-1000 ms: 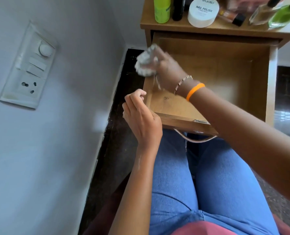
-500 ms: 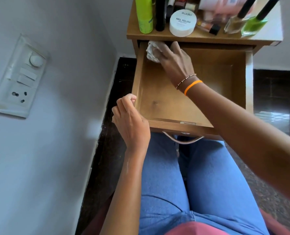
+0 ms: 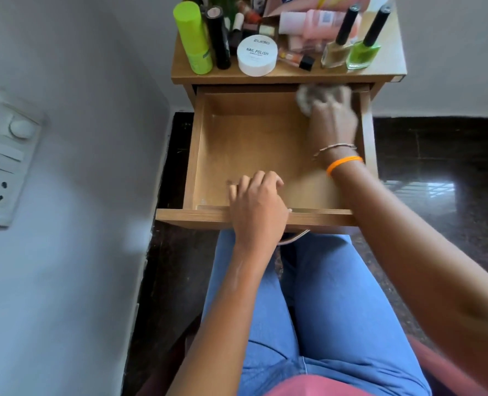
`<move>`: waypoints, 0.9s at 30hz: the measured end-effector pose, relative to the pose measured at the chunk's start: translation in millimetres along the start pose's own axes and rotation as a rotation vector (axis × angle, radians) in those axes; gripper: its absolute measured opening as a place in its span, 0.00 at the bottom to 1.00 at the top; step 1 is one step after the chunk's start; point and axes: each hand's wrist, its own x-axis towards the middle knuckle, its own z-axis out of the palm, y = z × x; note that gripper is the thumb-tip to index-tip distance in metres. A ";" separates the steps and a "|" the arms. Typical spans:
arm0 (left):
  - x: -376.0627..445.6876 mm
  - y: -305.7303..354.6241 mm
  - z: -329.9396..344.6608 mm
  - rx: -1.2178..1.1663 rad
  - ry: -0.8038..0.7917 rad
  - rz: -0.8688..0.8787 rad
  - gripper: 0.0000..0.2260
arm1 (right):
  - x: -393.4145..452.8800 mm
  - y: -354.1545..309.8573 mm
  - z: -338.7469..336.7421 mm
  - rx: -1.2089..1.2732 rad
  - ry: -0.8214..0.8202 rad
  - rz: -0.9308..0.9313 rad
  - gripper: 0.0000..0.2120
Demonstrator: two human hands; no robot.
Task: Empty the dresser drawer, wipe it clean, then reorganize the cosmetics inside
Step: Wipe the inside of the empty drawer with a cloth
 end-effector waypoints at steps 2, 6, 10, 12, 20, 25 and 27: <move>-1.3 4.8 4.0 0.026 0.001 0.016 0.11 | 3.8 -26.1 -0.6 0.015 -0.102 -0.139 0.17; -2.6 4.3 5.0 0.060 0.022 -0.018 0.18 | 10.0 -22.4 1.4 0.016 -0.444 -0.105 0.14; -2.7 3.9 4.1 0.072 -0.053 -0.013 0.14 | -8.6 22.4 -17.2 -0.139 -0.202 0.149 0.22; -3.5 5.0 3.4 0.066 -0.082 -0.008 0.13 | -20.0 48.2 -30.8 -0.125 -0.232 0.311 0.17; 6.6 22.1 10.7 0.000 -0.216 0.080 0.13 | -62.2 95.8 -80.8 0.025 -0.537 0.436 0.11; 6.5 29.3 7.2 0.060 -0.243 0.018 0.13 | -31.5 82.1 -57.8 0.128 -0.217 0.197 0.19; 5.8 29.5 5.3 0.064 -0.242 0.010 0.13 | -26.2 76.1 -42.3 0.165 -0.258 0.179 0.22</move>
